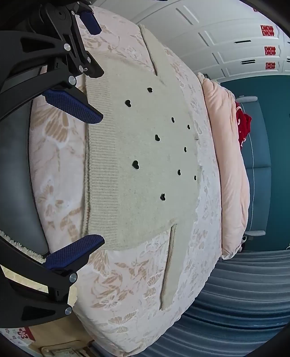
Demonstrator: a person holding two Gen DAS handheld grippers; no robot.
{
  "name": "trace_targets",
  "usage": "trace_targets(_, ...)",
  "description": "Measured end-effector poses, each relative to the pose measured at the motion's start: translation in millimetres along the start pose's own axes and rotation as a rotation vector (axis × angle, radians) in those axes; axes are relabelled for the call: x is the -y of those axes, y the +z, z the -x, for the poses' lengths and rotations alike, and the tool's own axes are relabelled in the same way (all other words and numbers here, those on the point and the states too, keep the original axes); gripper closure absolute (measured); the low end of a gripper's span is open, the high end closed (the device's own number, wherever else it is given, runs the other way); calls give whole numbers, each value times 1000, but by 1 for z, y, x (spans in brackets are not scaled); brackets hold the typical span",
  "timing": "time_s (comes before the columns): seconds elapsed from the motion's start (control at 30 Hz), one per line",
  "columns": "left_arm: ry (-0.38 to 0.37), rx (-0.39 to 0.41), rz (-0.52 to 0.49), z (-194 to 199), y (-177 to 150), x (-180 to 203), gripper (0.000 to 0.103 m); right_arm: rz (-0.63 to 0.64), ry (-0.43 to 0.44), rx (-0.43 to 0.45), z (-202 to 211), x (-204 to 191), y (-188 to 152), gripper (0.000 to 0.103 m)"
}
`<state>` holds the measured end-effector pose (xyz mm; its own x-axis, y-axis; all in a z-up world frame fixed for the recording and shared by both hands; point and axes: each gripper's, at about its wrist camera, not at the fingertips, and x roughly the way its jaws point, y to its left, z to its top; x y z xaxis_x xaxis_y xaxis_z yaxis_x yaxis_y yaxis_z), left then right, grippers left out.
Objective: Fold small clothes
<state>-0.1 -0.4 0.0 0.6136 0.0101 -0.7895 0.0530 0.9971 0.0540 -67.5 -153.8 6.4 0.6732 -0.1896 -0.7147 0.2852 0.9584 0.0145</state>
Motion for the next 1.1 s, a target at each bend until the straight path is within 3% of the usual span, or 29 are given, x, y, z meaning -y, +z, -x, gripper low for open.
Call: trace_targets(1.1, 6, 16, 4, 7, 1, -1, 5, -4, 3, 11, 8, -1, 0, 5)
